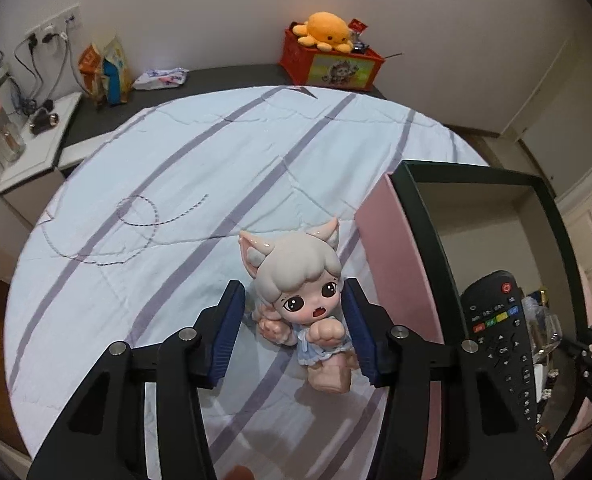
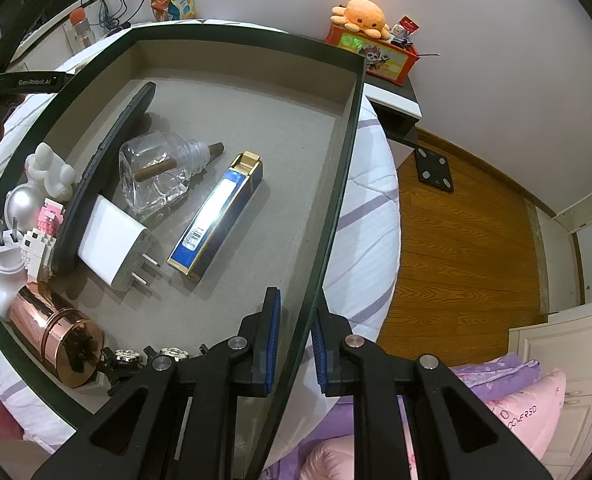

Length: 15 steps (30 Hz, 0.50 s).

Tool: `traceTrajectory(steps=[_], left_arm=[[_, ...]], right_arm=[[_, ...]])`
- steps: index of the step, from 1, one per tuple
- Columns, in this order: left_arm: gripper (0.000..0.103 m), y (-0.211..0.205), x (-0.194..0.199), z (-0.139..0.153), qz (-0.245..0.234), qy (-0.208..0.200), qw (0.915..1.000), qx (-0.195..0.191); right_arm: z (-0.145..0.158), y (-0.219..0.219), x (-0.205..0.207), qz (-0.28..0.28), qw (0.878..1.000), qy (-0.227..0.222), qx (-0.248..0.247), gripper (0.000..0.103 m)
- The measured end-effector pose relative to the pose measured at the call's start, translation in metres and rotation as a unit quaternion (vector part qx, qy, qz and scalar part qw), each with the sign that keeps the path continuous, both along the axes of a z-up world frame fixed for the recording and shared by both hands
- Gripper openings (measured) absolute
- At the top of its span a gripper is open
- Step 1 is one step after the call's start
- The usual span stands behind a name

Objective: Organize rigid objects
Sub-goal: 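Move the left gripper to the doll figure and grasp it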

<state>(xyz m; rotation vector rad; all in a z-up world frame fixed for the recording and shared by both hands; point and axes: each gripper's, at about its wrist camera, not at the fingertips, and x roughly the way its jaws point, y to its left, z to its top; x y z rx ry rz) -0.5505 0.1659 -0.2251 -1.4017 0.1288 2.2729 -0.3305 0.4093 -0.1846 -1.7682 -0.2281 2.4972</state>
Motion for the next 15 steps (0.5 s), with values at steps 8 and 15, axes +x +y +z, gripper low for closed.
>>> traceTrajectory(steps=[8, 15], left_arm=[[0.044, 0.005, -0.004, -0.004, 0.006, 0.004, 1.0, -0.004], [0.044, -0.006, 0.008, 0.012, 0.013, 0.008, 0.9998, 0.008]], right_arm=[[0.001, 0.001, -0.003, -0.001, 1.0, 0.001, -0.003, 0.016], [0.0, 0.0, -0.003, -0.001, 1.0, 0.001, -0.002, 0.016]])
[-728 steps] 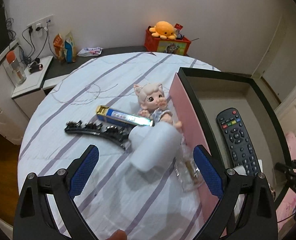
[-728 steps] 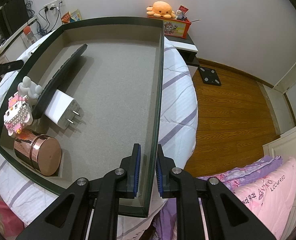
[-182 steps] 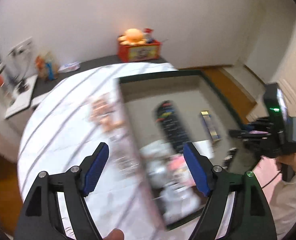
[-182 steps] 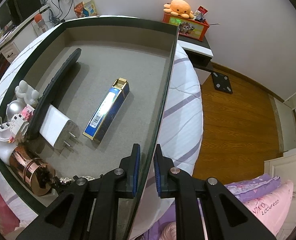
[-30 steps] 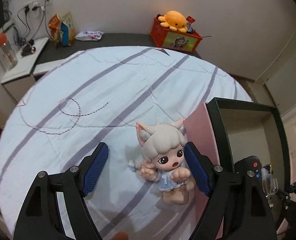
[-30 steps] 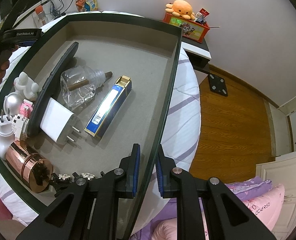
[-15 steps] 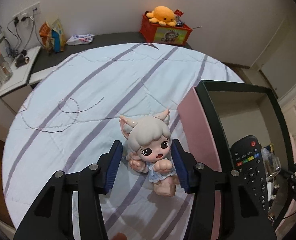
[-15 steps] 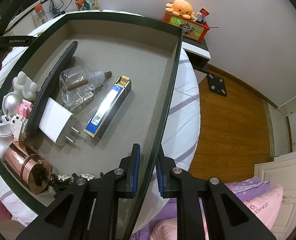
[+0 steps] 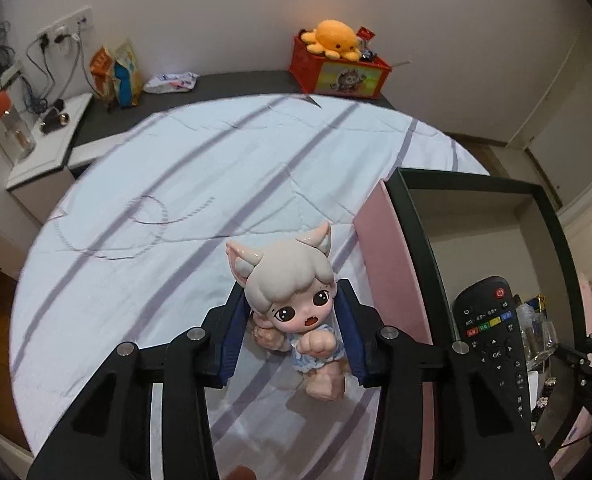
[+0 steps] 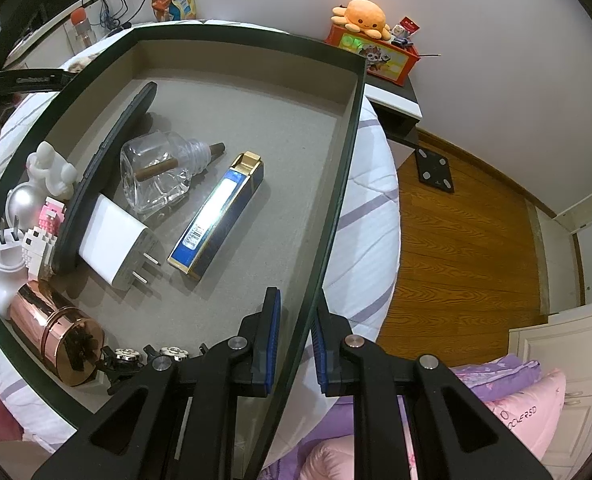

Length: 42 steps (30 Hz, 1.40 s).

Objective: Organize rigid objects
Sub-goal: 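Move the left gripper to the doll figure and grasp it, then carry the doll into the pink box and open the left gripper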

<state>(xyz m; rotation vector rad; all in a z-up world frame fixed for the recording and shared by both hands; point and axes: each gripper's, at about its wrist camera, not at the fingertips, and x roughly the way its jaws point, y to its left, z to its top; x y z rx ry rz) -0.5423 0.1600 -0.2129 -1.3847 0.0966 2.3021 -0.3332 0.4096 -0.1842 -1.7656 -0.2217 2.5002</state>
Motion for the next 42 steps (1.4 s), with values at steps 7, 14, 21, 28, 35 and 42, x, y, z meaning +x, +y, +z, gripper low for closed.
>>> traceTrajectory(steps=[7, 14, 21, 28, 35, 42], left_arm=[[0.044, -0.006, 0.017, 0.026, -0.007, 0.01, 0.9995, 0.03], [0.044, 0.03, 0.047, 0.061, -0.072, 0.041, 0.996, 0.034], [0.044, 0.075, 0.058, 0.052, -0.104, 0.035, 0.994, 0.009], [0.056, 0.083, 0.059, 0.037, -0.085, 0.024, 0.996, -0.01], [0.096, 0.062, 0.096, 0.072, -0.061, 0.087, 0.9943, 0.003], [0.102, 0.027, 0.154, 0.1, -0.036, 0.126, 0.9913, 0.005]], right_arm=[[0.0, 0.002, -0.001, 0.0, 1.0, 0.003, -0.011, 0.016], [0.0, 0.0, 0.001, -0.001, 1.0, 0.005, -0.013, 0.016], [0.001, -0.001, 0.002, -0.001, 1.0, 0.008, -0.018, 0.016], [0.002, -0.001, 0.001, -0.002, 1.0, 0.016, -0.025, 0.016], [0.021, -0.006, 0.009, -0.006, 0.998, 0.049, -0.03, 0.016], [0.054, -0.029, 0.027, 0.007, 0.994, 0.098, -0.045, 0.032]])
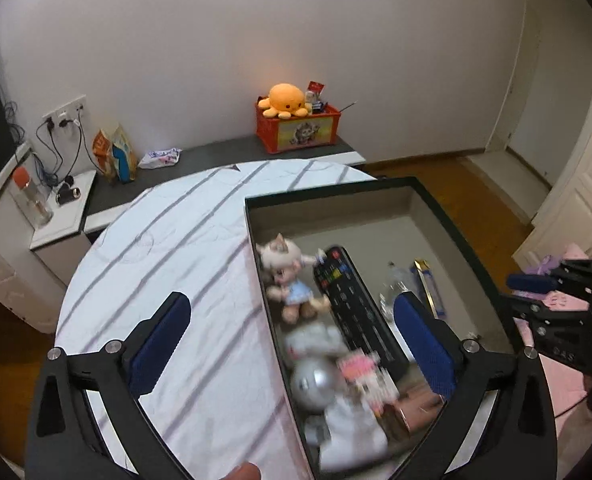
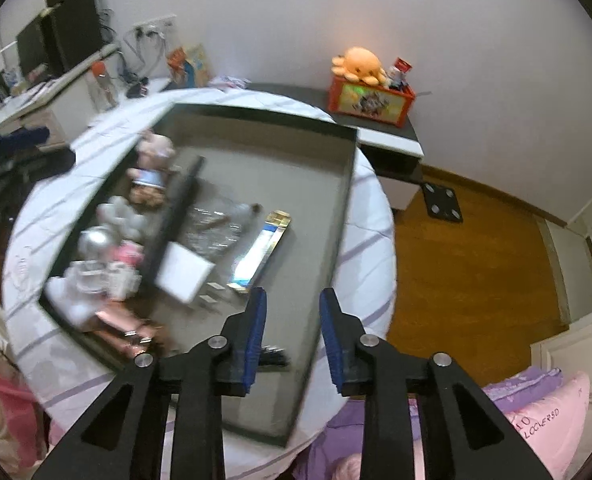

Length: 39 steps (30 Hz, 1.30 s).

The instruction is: Organize rigid objects

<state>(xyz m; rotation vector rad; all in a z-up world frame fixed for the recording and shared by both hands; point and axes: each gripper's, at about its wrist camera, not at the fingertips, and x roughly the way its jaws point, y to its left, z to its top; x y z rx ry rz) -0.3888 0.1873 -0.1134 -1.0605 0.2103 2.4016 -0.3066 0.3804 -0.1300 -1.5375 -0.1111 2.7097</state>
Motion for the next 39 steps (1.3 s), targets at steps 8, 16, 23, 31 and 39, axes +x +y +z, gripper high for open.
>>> traceTrajectory(steps=[8, 16, 23, 31, 39], left_arm=[[0.102, -0.027, 0.062, 0.009, 0.036, 0.043, 0.9982, -0.018], [0.103, -0.049, 0.11, 0.009, 0.054, 0.055, 0.9971, 0.0], [0.103, -0.081, 0.156, 0.028, 0.091, 0.105, 0.9903, 0.008], [0.103, -0.115, 0.221, 0.063, 0.109, 0.176, 0.9779, 0.03], [0.103, -0.134, 0.271, 0.088, 0.126, 0.233, 0.9639, 0.029]], right_arm=[[0.033, -0.044, 0.036, 0.028, 0.997, 0.066, -0.003, 0.083], [0.042, -0.076, 0.081, 0.026, 0.992, 0.126, -0.012, 0.086], [0.053, -0.108, 0.119, 0.038, 0.984, 0.171, -0.031, 0.086], [0.087, -0.144, 0.177, 0.052, 0.968, 0.244, -0.032, 0.103], [0.111, -0.169, 0.225, 0.058, 0.952, 0.301, -0.021, 0.103]])
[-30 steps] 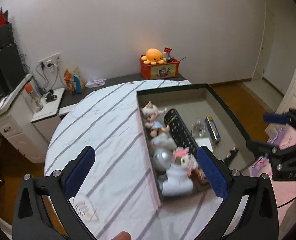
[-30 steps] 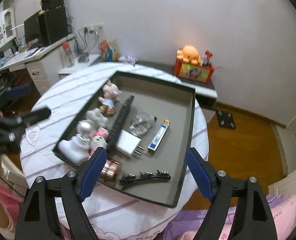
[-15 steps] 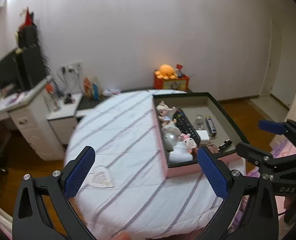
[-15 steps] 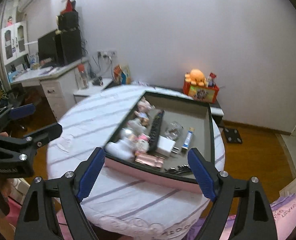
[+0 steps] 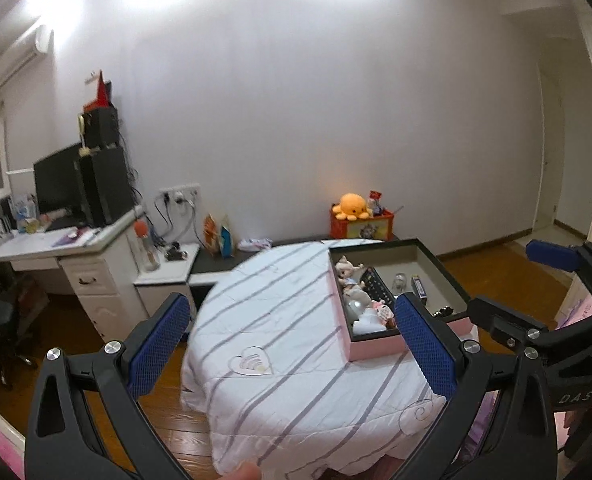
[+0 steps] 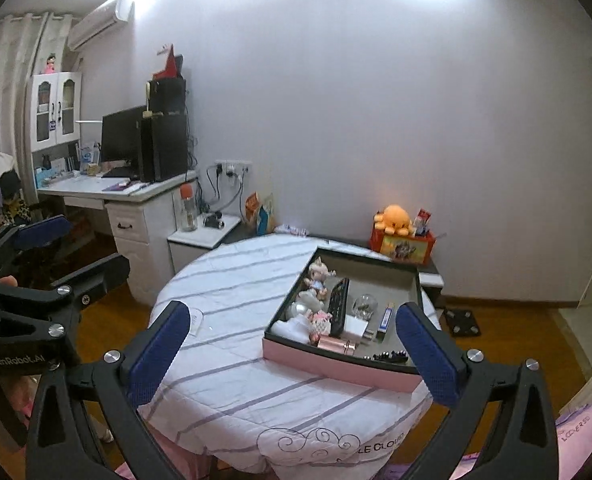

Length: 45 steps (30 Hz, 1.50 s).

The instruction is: Organize rigid objects

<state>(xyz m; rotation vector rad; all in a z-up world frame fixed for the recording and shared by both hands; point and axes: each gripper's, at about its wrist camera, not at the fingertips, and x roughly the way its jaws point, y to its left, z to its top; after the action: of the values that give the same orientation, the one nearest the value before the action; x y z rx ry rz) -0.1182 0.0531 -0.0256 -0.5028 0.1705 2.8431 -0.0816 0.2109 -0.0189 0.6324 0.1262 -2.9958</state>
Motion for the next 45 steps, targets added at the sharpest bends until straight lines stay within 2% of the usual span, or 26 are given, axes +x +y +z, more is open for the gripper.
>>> traceTrajectory(steps=[6, 12, 18, 26, 32, 45], left_arm=[[0.103, -0.017, 0.047, 0.024, 0.042, 0.065, 0.997, 0.005], [0.103, -0.033, 0.089, 0.043, 0.055, 0.122, 0.9909, 0.018], [0.103, -0.038, 0.111, 0.051, 0.107, 0.166, 0.98, 0.019], [0.103, -0.048, 0.124, 0.056, 0.094, 0.178, 0.9781, 0.051], [0.103, -0.047, 0.121, 0.052, 0.076, 0.168, 0.9813, 0.057], [0.103, -0.042, 0.125, 0.046, 0.083, 0.193, 0.9761, 0.054]], right_arm=[[0.024, -0.016, 0.039, -0.001, 0.998, 0.065, -0.006, 0.103], [0.043, -0.029, 0.073, 0.005, 0.994, 0.112, -0.005, 0.103], [0.057, -0.048, 0.093, -0.013, 0.989, 0.146, 0.021, 0.103], [0.064, -0.053, 0.112, -0.018, 0.984, 0.179, 0.017, 0.103], [0.062, -0.051, 0.116, -0.024, 0.983, 0.183, 0.017, 0.103], [0.054, -0.049, 0.118, -0.016, 0.979, 0.203, 0.01, 0.103]])
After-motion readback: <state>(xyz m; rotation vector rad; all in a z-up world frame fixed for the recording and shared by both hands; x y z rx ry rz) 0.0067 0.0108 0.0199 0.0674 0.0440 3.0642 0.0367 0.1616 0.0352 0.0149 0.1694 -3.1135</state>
